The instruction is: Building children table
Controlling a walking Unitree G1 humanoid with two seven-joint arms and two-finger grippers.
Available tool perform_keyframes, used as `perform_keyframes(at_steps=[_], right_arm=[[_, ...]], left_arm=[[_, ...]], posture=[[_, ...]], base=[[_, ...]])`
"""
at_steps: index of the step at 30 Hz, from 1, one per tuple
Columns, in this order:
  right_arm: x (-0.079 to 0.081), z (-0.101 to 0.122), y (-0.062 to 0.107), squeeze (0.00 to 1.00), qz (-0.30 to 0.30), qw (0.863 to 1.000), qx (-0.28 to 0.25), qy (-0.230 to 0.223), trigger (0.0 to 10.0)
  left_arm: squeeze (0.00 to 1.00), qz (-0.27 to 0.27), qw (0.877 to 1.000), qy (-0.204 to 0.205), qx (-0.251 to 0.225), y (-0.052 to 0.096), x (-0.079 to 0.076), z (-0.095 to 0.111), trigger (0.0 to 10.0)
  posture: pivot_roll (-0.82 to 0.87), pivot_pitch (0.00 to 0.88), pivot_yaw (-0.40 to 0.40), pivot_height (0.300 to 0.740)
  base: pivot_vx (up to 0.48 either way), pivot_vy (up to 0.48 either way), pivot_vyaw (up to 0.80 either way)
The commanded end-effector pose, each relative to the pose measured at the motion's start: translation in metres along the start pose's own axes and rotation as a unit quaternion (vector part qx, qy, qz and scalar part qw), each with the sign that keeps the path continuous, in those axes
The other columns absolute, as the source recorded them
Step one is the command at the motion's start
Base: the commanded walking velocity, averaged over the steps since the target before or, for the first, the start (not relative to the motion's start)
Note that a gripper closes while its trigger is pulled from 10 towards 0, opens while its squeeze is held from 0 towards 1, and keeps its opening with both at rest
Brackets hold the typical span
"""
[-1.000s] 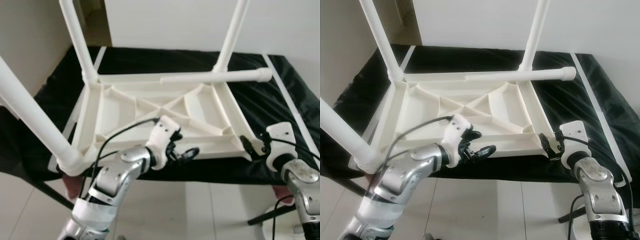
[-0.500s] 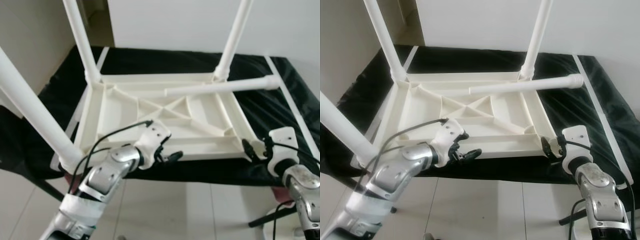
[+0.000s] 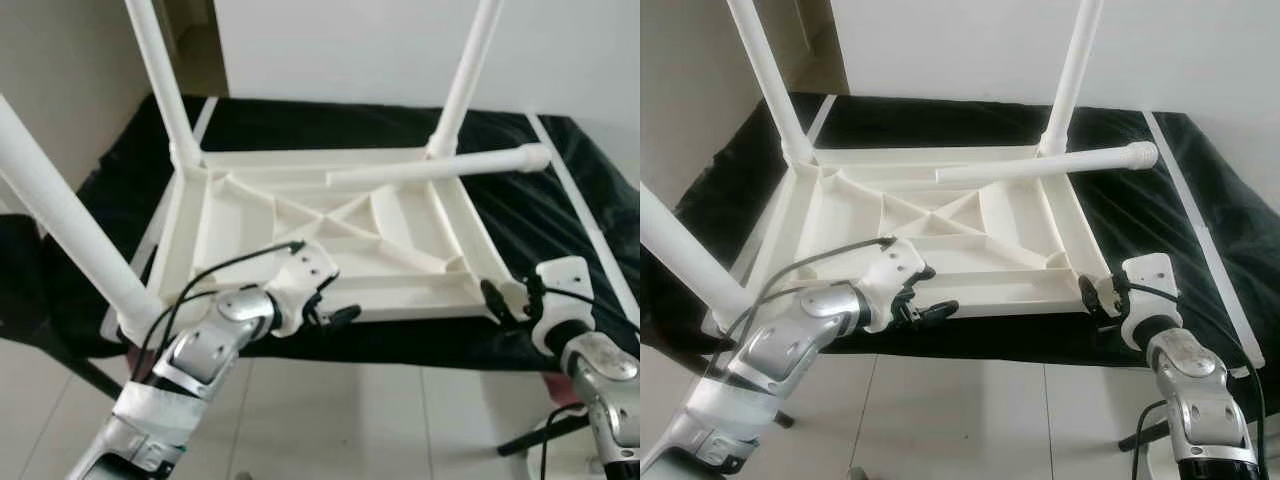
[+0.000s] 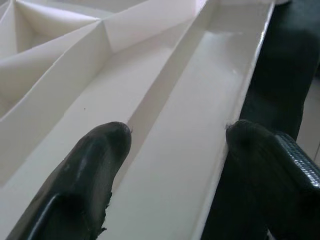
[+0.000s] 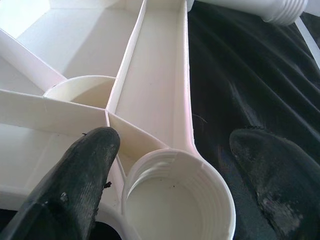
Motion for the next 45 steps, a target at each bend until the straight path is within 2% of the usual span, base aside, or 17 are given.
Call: perform_keyframes(at_steps=[1,8,10,11,15,16,19,27,31,33,35,37,39,41,42,44,45], right_arm=[[0.011,-0.025,0.006,0.00,0.031,0.998,0.054,-0.015,10.0],[0.029,-0.027,0.010,0.00,0.082,0.995,0.058,-0.006,10.0],[0.039,-0.024,0.013,0.00,0.111,0.993,0.049,-0.012,10.0],[0.046,-0.021,0.015,0.00,0.132,0.990,0.041,-0.015,10.0],[0.054,-0.016,0.017,0.00,0.161,0.987,0.029,-0.013,10.0],[0.062,-0.011,0.020,0.00,0.186,0.982,0.017,-0.018,10.0],[0.064,-0.009,0.021,0.00,0.192,0.981,0.010,-0.014,10.0],[0.055,-0.006,0.016,0.00,0.160,0.987,0.002,-0.018,10.0],[0.025,0.013,0.006,0.00,0.062,0.996,-0.051,-0.040,10.0],[0.021,0.016,0.005,0.00,0.050,0.996,-0.059,-0.043,10.0],[0.014,0.018,0.002,0.00,0.022,0.997,-0.061,-0.052,10.0],[0.014,0.018,0.002,0.00,0.022,0.997,-0.061,-0.052,10.0],[0.011,0.019,0.001,0.00,0.011,0.996,-0.063,-0.058,10.0],[0.006,0.023,-0.002,0.00,-0.016,0.994,-0.073,-0.075,10.0],[0.006,0.023,-0.002,0.00,-0.016,0.994,-0.073,-0.075,10.0],[0.004,0.031,-0.006,0.00,-0.046,0.990,-0.092,-0.093,10.0],[0.002,0.033,-0.008,0.00,-0.063,0.990,-0.094,-0.085,10.0]], left_arm=[[0.00,0.029,0.998,0.000,0.058,0.005,0.013,-0.025,10.0],[0.00,0.035,0.996,-0.014,0.081,0.012,0.022,-0.033,10.0],[0.00,0.036,0.994,-0.022,0.100,0.020,0.029,-0.037,10.0],[0.00,0.030,0.994,-0.024,0.106,0.024,0.031,-0.037,10.0],[0.00,0.016,0.994,-0.018,0.103,0.031,0.032,-0.035,10.0],[0.00,-0.006,0.995,-0.017,0.102,0.038,0.031,-0.032,10.0],[0.00,-0.018,0.995,-0.007,0.098,0.042,0.031,-0.030,10.0],[0.00,-0.045,0.996,0.008,0.075,0.048,0.028,-0.019,10.0],[0.00,-0.063,0.997,0.036,-0.001,0.044,0.024,0.012,10.0],[0.00,-0.066,0.997,0.039,-0.016,0.043,0.023,0.018,10.0],[0.00,-0.071,0.994,0.060,-0.053,0.039,0.022,0.031,10.0],[0.00,-0.071,0.994,0.060,-0.053,0.039,0.022,0.031,10.0],[0.00,-0.071,0.993,0.061,-0.072,0.037,0.020,0.038,10.0],[0.00,-0.065,0.989,0.080,-0.103,0.031,0.019,0.049,10.0],[0.00,-0.065,0.989,0.080,-0.103,0.031,0.019,0.049,10.0],[0.00,-0.047,0.985,0.099,-0.133,0.020,0.015,0.056,10.0],[0.00,-0.032,0.982,0.110,-0.149,0.015,0.016,0.060,10.0]], posture=[[-0.04,0.066,-0.005,0.740],[-0.04,0.064,-0.004,0.740],[-0.04,0.065,-0.003,0.740],[-0.04,0.065,-0.004,0.740],[-0.04,0.067,-0.003,0.740],[-0.04,0.070,-0.006,0.740],[-0.04,0.071,-0.005,0.740],[-0.03,0.081,-0.007,0.740],[-0.04,0.087,-0.003,0.740],[-0.04,0.088,-0.002,0.740],[-0.04,0.088,0.000,0.740],[-0.04,0.088,0.000,0.740],[-0.04,0.088,-0.001,0.740],[-0.03,0.088,0.000,0.740],[-0.03,0.088,0.000,0.740],[-0.04,0.089,0.002,0.740],[-0.04,0.089,0.002,0.740]], base=[[0.000,0.000,0.00],[0.000,0.000,0.00],[0.000,0.000,0.00],[0.000,0.000,0.00],[0.000,0.000,0.00],[0.000,0.000,0.00],[0.000,0.000,0.00],[0.000,0.000,0.00],[0.000,0.000,0.00],[0.000,0.000,0.00],[0.000,0.000,0.00],[0.000,0.000,0.00],[0.000,0.000,0.00],[0.000,0.000,0.00],[0.000,0.000,0.00],[0.000,0.000,0.00],[0.000,0.000,0.00]])
Point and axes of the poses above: a point about 5 cm out from each wrist's last joint towards the gripper, its own y axis pointing back from the gripper into the wrist, its own z axis along the axis of the wrist's last joint, x = y × z, the point moved 3 cm from there along -y, pointing out of the wrist towards the gripper, and after that the axes turned 13 degrees about y, right-handed, at the moved point
